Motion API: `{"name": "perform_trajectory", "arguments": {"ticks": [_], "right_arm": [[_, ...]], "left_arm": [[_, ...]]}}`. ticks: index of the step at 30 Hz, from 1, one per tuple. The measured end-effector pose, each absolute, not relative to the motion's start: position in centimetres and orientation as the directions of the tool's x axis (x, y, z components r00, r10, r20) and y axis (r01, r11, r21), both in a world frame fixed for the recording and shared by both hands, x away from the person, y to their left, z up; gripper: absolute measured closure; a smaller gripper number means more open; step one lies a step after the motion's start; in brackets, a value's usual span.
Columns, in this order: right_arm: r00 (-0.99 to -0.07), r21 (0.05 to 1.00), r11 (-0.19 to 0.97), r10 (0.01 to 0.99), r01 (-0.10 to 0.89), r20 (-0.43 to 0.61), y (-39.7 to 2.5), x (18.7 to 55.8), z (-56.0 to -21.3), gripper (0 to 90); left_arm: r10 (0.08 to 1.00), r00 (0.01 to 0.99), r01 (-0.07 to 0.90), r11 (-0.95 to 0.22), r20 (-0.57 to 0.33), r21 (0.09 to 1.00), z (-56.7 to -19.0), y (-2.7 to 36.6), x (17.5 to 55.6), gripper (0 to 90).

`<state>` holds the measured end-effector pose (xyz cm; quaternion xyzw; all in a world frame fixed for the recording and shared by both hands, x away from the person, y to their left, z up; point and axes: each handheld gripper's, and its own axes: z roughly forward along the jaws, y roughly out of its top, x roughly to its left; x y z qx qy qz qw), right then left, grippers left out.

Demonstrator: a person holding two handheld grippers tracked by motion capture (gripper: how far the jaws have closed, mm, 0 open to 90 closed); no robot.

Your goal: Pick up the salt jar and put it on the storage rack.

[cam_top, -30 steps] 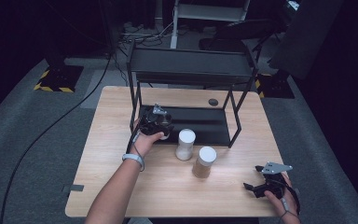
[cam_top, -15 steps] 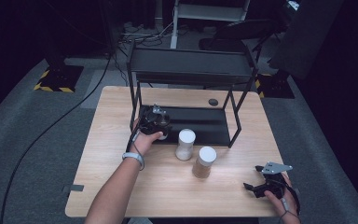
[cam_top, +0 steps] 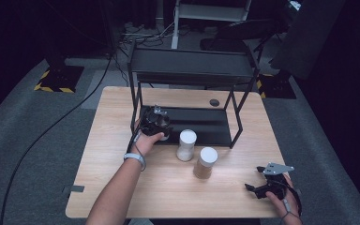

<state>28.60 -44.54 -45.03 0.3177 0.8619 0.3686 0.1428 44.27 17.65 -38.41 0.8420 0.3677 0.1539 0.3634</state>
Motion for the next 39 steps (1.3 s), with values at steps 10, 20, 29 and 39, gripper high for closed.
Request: {"name": "perform_trajectory", "arguments": {"ticks": [10, 20, 29, 39], "right_arm": [[-0.757, 0.726, 0.526, 0.653, 0.443, -0.012, -44.5, 28.6, -45.0, 2.9], [-0.757, 0.726, 0.526, 0.653, 0.443, -0.011, -44.5, 28.6, -45.0, 2.9], [-0.756, 0.726, 0.526, 0.654, 0.444, -0.011, -44.5, 28.6, -45.0, 2.8], [-0.757, 0.725, 0.527, 0.653, 0.442, -0.013, -44.5, 28.6, -45.0, 2.6]], "left_arm": [[0.731, 0.682, 0.465, -0.444, 0.010, 0.766, -36.6, 18.4, 42.3, 13.1], [0.709, 0.705, 0.420, -0.441, 0.021, 0.793, -34.1, 19.9, 39.8, 11.9], [0.688, 0.725, 0.397, -0.454, 0.031, 0.798, -32.5, 21.3, 37.5, 11.2], [0.686, 0.728, 0.386, -0.432, 0.019, 0.815, -32.0, 23.8, 34.8, 11.2]]}}
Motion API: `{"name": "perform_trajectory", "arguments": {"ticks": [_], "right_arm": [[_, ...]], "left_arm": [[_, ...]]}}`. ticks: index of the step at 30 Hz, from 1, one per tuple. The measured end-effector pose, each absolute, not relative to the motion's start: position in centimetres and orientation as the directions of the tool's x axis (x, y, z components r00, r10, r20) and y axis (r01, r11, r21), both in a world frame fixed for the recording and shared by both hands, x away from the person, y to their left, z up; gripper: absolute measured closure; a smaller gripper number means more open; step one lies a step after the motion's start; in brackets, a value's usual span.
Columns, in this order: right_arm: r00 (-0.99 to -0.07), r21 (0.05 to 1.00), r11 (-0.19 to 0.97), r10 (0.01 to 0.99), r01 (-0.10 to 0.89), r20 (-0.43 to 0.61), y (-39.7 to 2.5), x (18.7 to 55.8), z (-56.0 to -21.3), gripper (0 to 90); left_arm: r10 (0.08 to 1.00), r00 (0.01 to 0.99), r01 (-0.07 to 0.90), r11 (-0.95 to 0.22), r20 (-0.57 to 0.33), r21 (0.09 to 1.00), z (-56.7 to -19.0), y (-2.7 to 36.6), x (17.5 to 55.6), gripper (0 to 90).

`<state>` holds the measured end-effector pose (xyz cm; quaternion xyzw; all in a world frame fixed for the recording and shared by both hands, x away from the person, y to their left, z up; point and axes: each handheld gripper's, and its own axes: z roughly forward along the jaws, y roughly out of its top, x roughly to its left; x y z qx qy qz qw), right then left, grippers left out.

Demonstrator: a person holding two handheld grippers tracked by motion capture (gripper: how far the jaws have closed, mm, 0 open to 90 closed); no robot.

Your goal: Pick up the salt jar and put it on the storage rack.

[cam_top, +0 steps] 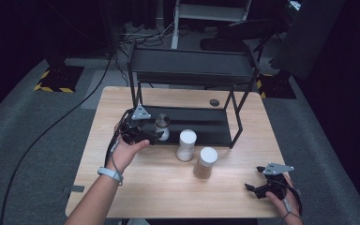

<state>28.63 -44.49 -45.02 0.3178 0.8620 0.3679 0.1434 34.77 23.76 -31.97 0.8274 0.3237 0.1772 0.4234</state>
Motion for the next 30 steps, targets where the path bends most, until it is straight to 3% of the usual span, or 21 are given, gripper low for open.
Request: {"name": "perform_trajectory", "arguments": {"ticks": [30], "right_arm": [[-0.758, 0.725, 0.528, 0.652, 0.443, -0.011, -44.5, 28.7, -45.0, 2.4]], "left_arm": [[0.717, 0.697, 0.392, -0.403, 0.019, 0.827, -34.1, 30.2, 27.9, 11.2]]}}
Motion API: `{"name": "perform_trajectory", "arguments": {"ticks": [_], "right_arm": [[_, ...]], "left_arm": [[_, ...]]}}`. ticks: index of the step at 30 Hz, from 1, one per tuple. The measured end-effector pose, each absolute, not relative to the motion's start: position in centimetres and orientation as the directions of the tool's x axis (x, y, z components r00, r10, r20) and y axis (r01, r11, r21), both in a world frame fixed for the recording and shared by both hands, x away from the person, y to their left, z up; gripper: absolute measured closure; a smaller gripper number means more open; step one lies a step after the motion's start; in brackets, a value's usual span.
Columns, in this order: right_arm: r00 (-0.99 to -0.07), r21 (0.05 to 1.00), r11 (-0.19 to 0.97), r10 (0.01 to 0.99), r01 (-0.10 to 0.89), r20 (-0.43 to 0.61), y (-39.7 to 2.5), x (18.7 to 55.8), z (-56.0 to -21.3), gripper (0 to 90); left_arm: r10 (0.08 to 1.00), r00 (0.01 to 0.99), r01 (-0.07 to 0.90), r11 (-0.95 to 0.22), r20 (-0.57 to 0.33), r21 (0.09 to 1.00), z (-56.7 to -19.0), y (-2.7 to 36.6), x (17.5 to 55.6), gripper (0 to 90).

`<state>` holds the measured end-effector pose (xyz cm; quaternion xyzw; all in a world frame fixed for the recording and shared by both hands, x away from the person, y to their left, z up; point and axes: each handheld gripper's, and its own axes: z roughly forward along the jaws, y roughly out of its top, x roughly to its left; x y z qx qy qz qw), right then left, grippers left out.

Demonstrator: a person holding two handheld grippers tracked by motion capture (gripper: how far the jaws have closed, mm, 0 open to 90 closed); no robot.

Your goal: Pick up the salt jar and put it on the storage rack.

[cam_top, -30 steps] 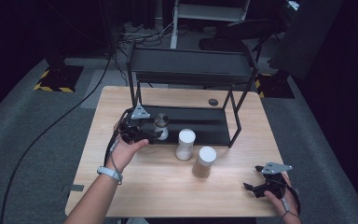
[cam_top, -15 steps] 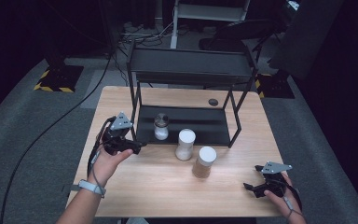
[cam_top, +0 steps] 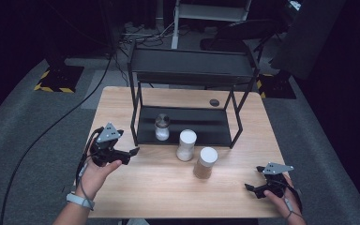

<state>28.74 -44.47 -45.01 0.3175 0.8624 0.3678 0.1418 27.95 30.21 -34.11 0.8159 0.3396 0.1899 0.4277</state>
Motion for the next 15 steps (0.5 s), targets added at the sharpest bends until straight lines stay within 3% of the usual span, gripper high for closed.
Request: {"name": "perform_trajectory", "arguments": {"ticks": [15], "right_arm": [[-0.759, 0.725, 0.528, 0.652, 0.443, -0.012, -44.5, 28.7, -45.0, 2.4]], "left_arm": [[0.735, 0.678, 0.413, -0.401, 0.019, 0.818, -37.2, 31.6, 26.2, 11.2]]}}
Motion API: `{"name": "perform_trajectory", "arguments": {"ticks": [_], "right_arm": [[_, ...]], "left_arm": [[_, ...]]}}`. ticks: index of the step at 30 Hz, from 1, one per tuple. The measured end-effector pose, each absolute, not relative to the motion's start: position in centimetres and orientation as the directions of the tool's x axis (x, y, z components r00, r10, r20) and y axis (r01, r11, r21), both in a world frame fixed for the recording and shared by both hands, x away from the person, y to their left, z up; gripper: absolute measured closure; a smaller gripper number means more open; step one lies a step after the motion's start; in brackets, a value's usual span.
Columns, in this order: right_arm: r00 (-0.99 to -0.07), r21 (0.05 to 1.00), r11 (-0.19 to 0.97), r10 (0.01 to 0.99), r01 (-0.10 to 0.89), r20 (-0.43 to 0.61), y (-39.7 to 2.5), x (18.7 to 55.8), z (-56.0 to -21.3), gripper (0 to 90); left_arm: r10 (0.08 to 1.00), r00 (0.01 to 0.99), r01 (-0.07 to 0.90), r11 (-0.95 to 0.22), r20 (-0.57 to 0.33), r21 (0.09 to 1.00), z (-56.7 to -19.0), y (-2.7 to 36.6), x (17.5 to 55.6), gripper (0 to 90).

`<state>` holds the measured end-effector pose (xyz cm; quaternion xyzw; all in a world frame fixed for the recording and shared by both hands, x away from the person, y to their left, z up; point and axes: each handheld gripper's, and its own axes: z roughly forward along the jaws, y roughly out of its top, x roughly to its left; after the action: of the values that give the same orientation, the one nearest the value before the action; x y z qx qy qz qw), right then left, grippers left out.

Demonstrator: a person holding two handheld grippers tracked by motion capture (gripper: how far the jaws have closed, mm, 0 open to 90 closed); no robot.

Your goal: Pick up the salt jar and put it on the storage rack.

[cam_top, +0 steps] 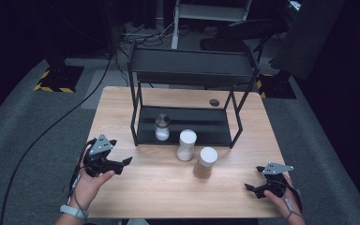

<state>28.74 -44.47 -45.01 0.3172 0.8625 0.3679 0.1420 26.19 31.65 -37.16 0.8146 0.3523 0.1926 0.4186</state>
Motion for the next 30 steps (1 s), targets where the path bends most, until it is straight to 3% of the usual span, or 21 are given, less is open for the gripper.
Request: {"name": "perform_trajectory", "arguments": {"ticks": [30], "right_arm": [[-0.763, 0.724, 0.531, 0.646, 0.439, -0.011, -44.5, 28.9, -45.0, 2.4]], "left_arm": [[0.777, 0.630, 0.530, -0.423, -0.007, 0.735, -42.3, 32.5, 25.0, 11.0]]}}
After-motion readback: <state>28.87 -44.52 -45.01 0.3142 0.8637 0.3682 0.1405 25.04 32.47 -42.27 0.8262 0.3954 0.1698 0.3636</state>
